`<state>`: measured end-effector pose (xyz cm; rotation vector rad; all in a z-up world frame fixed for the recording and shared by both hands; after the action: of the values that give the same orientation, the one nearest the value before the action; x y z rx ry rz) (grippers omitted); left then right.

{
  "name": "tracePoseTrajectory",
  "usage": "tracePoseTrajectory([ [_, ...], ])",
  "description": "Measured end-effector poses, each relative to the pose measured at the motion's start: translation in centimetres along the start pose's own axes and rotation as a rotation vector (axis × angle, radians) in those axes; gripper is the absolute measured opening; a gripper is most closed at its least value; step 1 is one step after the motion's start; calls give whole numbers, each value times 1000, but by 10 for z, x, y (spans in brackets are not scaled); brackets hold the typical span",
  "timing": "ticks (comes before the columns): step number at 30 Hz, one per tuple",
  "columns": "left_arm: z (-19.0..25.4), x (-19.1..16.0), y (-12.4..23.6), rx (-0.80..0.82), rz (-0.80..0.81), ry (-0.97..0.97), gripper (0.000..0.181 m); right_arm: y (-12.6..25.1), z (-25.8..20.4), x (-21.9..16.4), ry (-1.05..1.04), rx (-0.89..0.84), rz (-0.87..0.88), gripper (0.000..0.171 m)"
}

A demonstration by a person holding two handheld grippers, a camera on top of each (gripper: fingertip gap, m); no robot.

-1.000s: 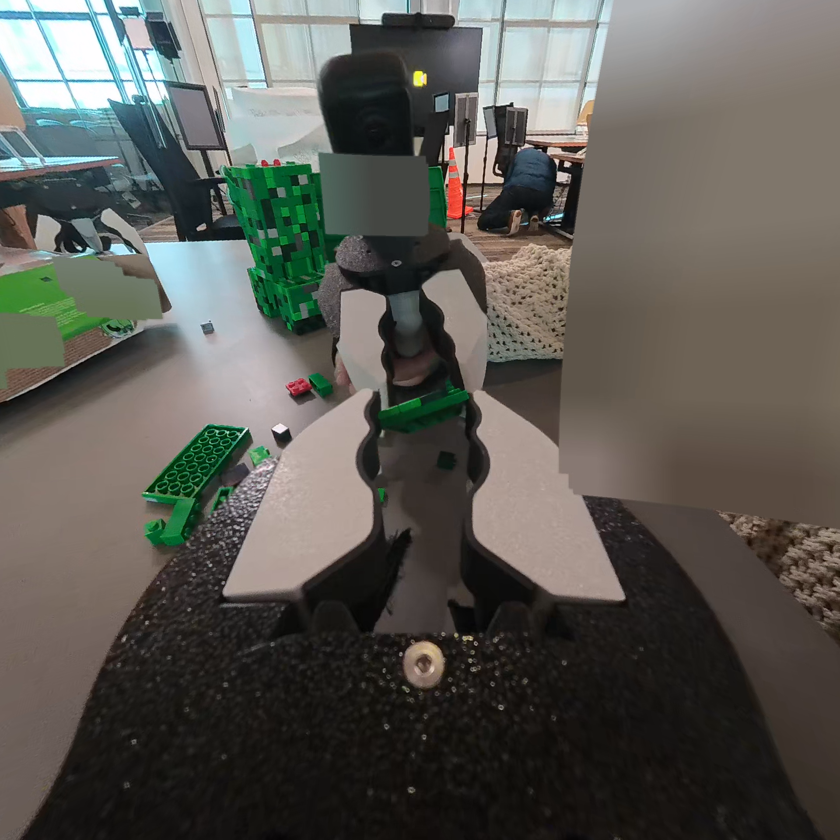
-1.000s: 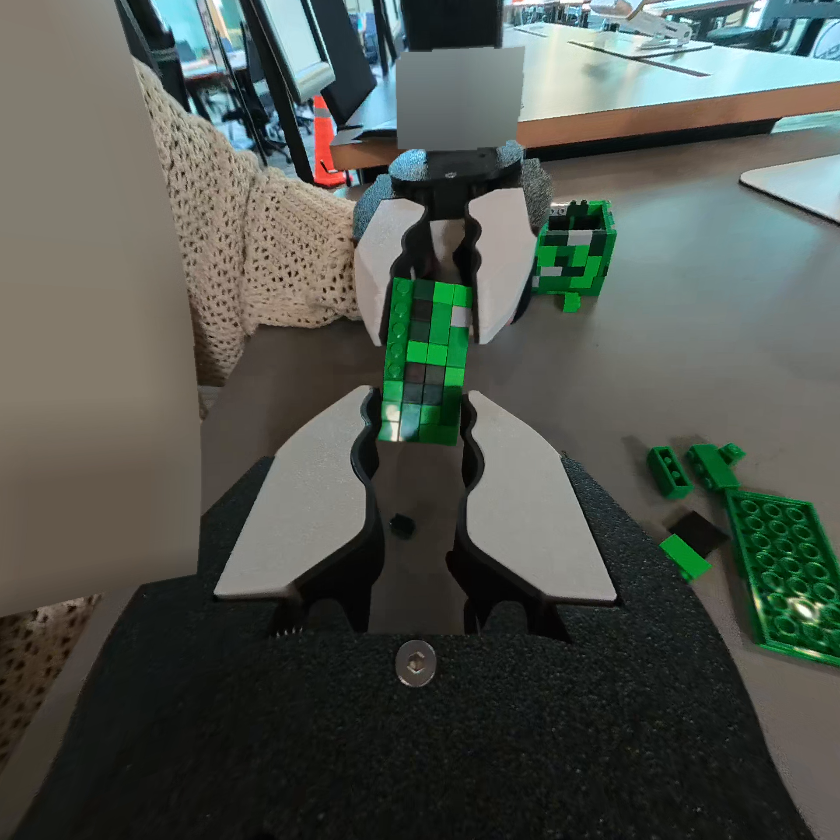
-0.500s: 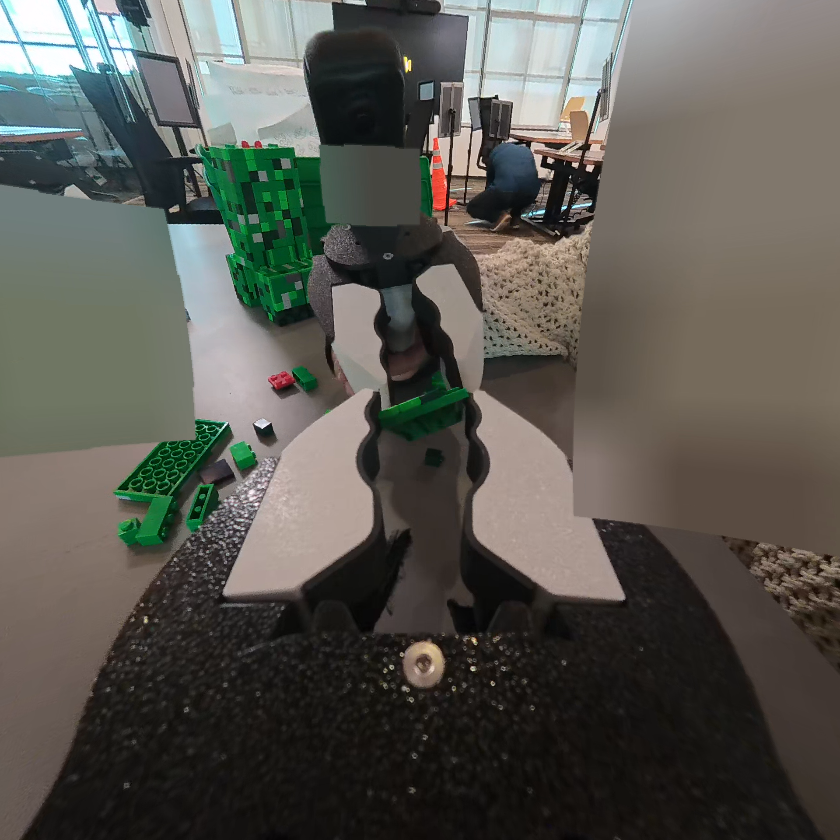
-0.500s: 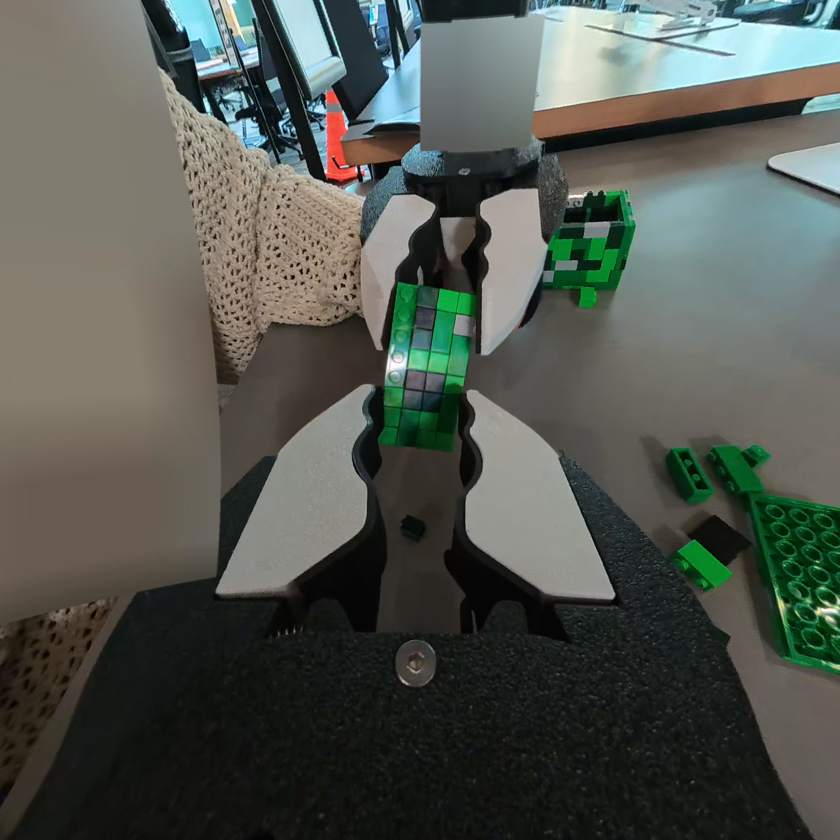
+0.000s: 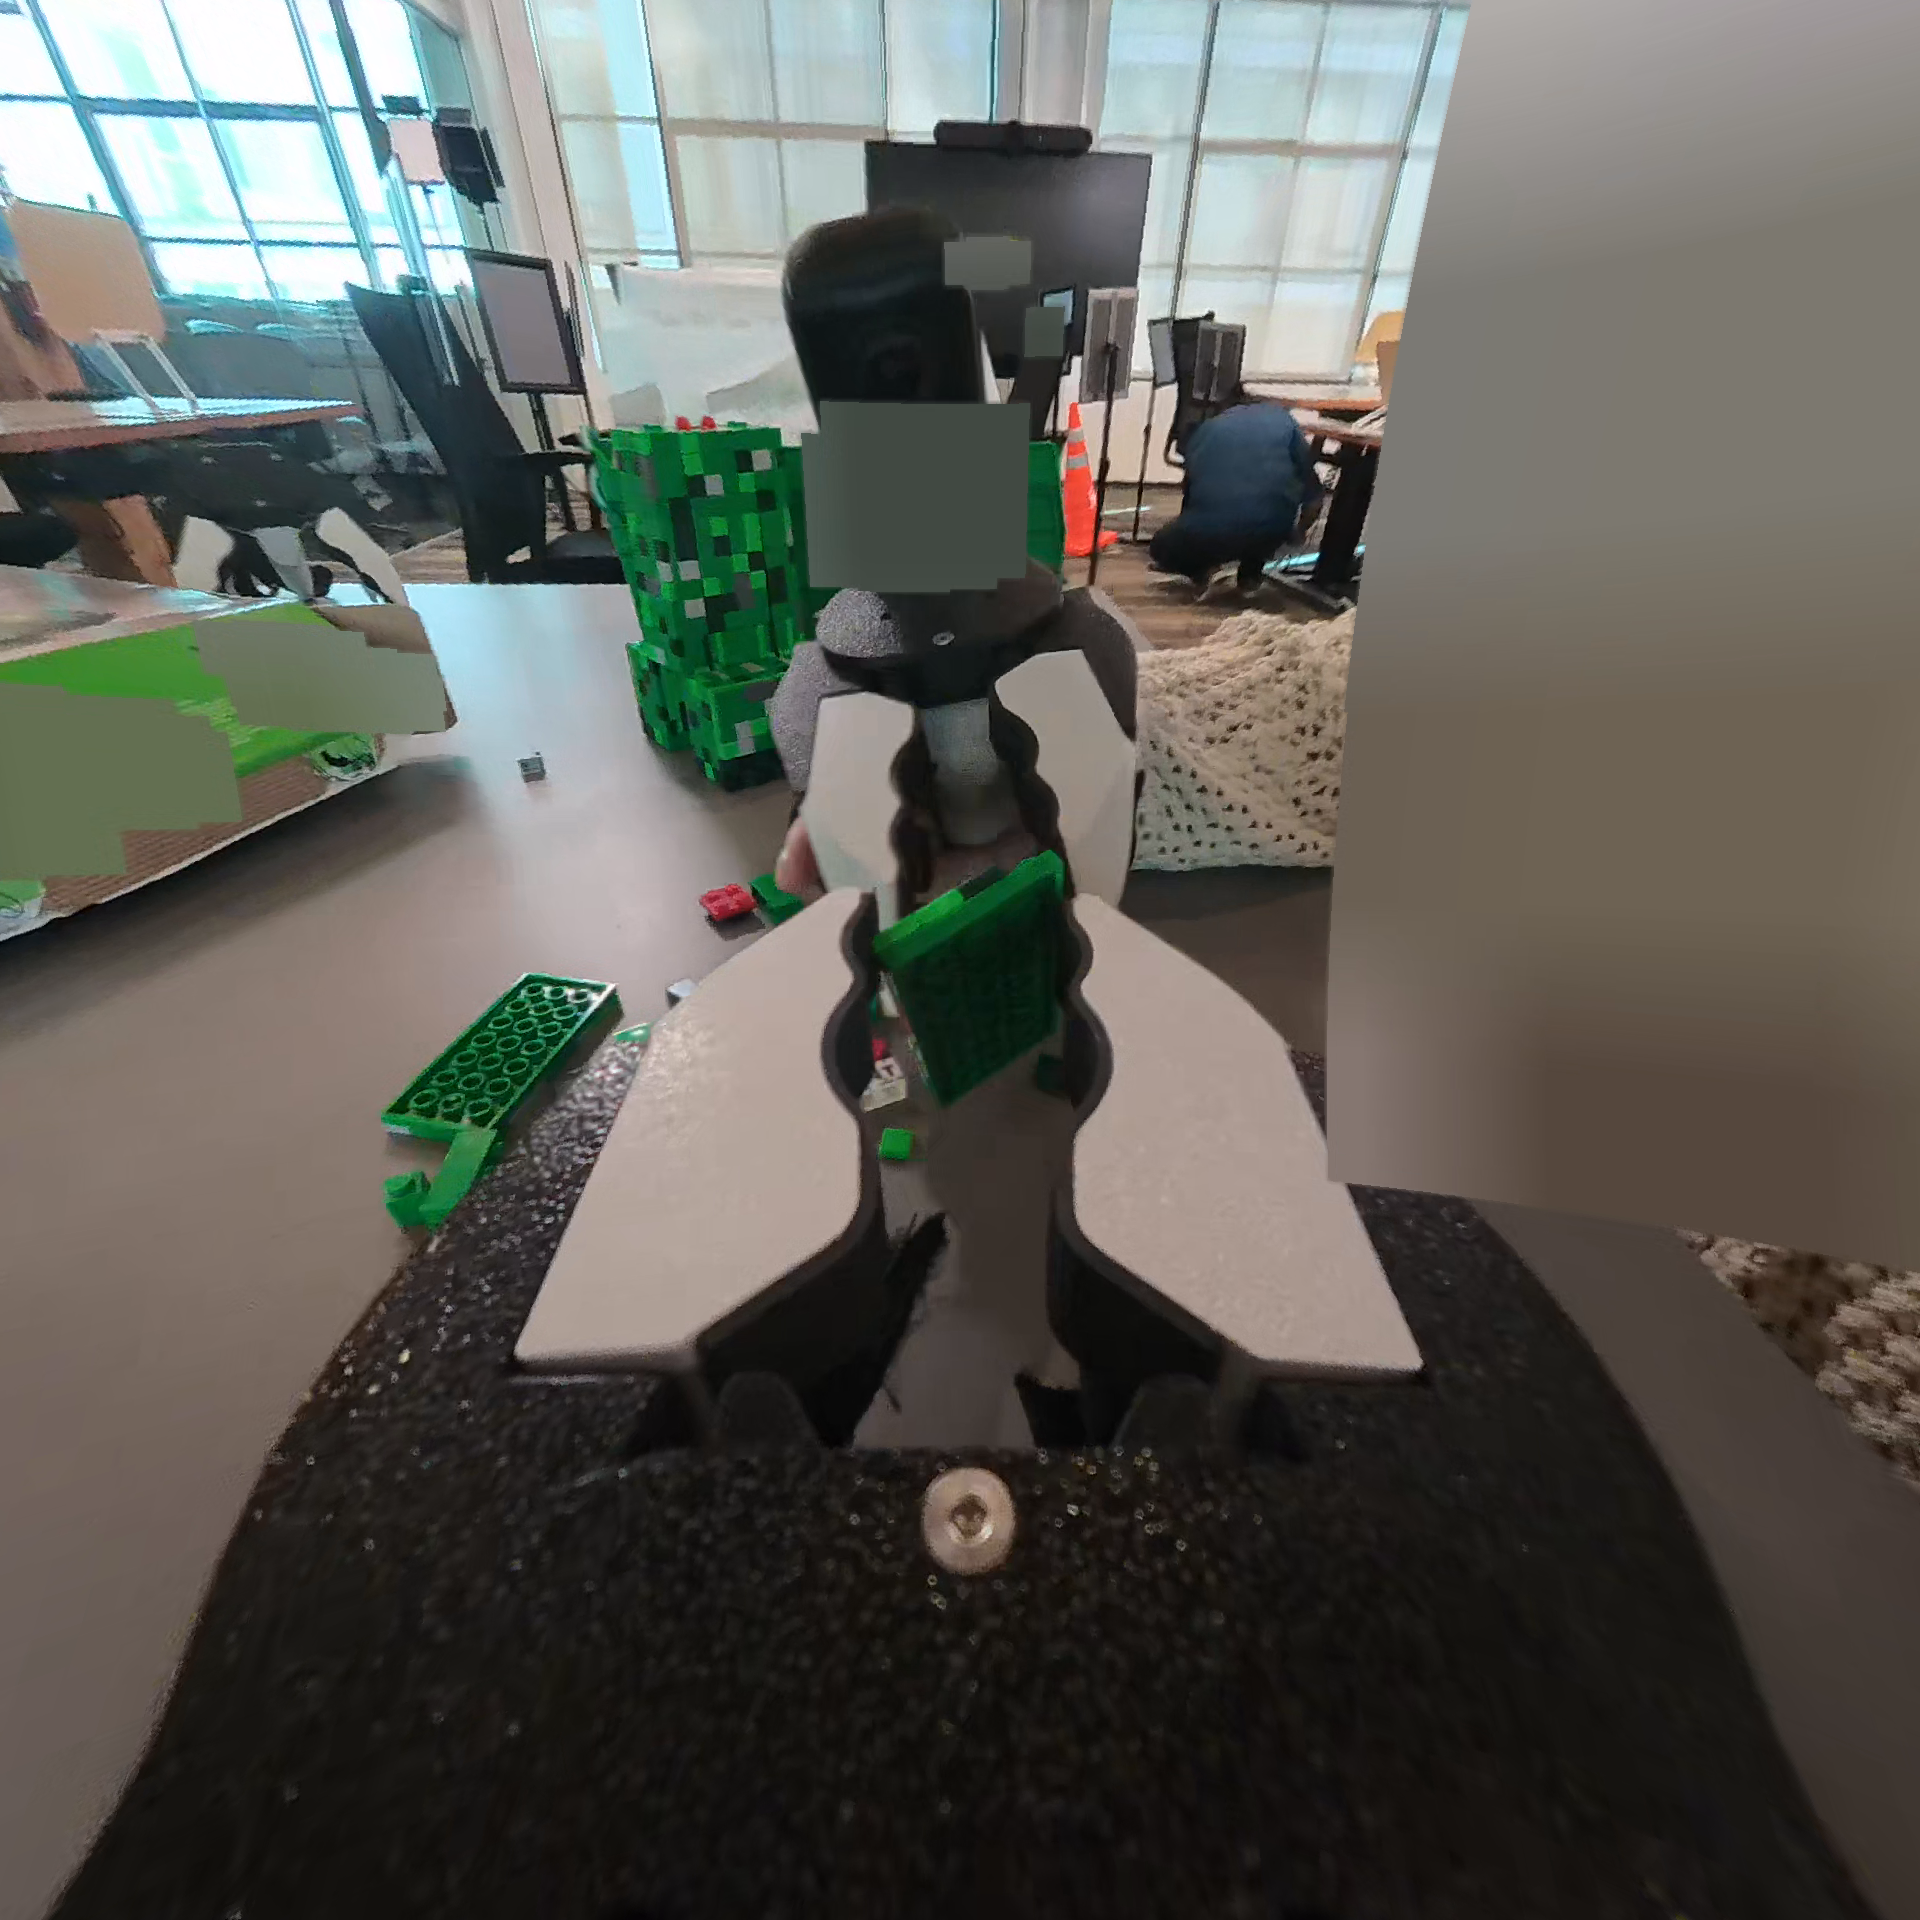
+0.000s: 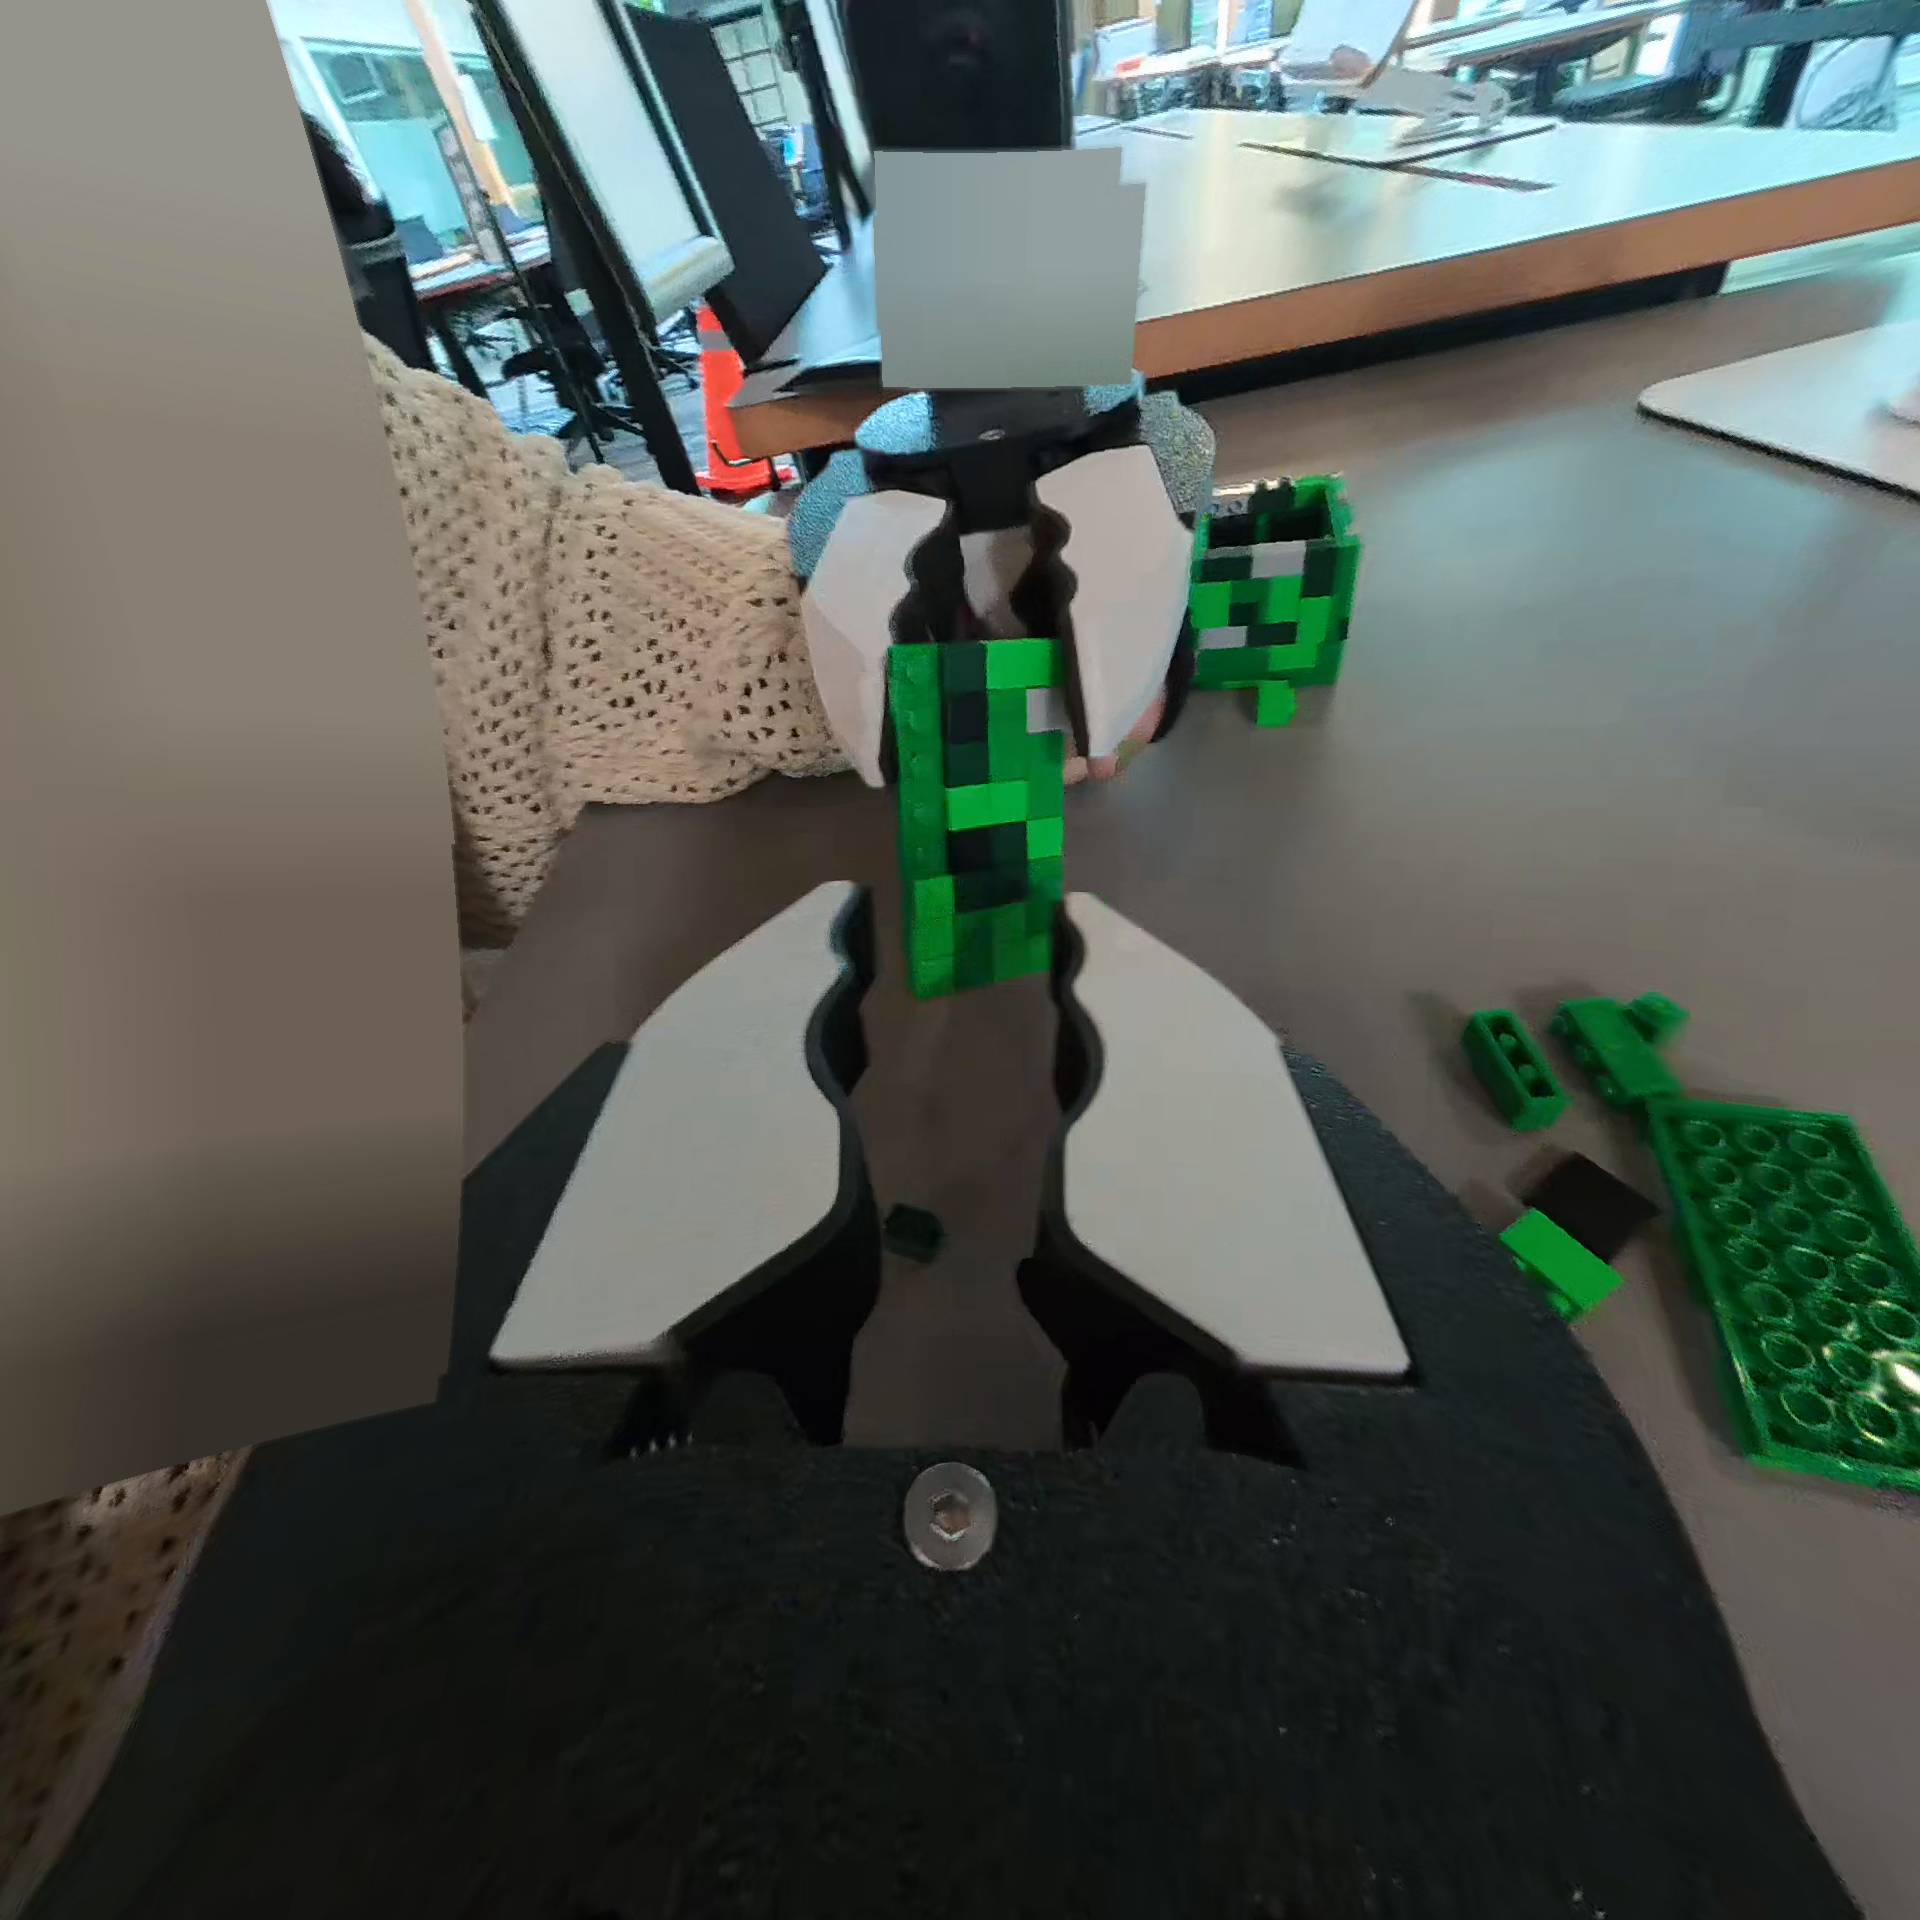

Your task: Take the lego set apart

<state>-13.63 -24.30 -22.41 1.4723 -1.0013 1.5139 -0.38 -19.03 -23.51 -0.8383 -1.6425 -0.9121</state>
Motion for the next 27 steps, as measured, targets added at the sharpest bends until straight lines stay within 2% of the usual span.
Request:
tracePoseTrajectory([
  [1, 1, 0, 0, -22, 8, 16, 32, -1, -1, -1, -1, 6, -10, 37],
  [5, 11, 1, -5, -129, 26, 51, 32, -10, -12, -3, -77, 138, -38, 37],
  [8, 14, 1, -7, -141, 32, 42, 32, -15, -15, -4, -86, 152, -69, 33],
  [12, 8, 4, -4, -23, 77, -20, 22, -17, -12, -4, -73, 97, -82, 9],
  [16, -3, 3, -1, 145, 61, -54, 22, -12, 0, -3, -66, -26, -71, 6],
  [19, -4, 3, -1, 183, 55, -86, 21, -10, 4, -3, -13, -97, -87, 6],
  [21, -4, -1, -1, 205, -9, -161, 20, -9, 5, -4, 51, -139, -117, 6],
  [24, -4, -13, -3, 245, -186, -341, 32, -8, 6, -8, 201, -221, -211, 6],
  [27, 1, -30, -7, 248, -400, -620, 17, -8, 7, -15, 331, -278, -328, 6],
])
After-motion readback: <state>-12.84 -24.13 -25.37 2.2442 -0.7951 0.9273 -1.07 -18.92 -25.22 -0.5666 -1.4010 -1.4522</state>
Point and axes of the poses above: each gripper's, where its closed fingertips meet, y back along the fingers, x out of its top, z = x × y across the jaws, the point moved 7 cm from there along y, back along the fingers, and after that the axes turned 4 degrees about z, right-handed, at the moved point
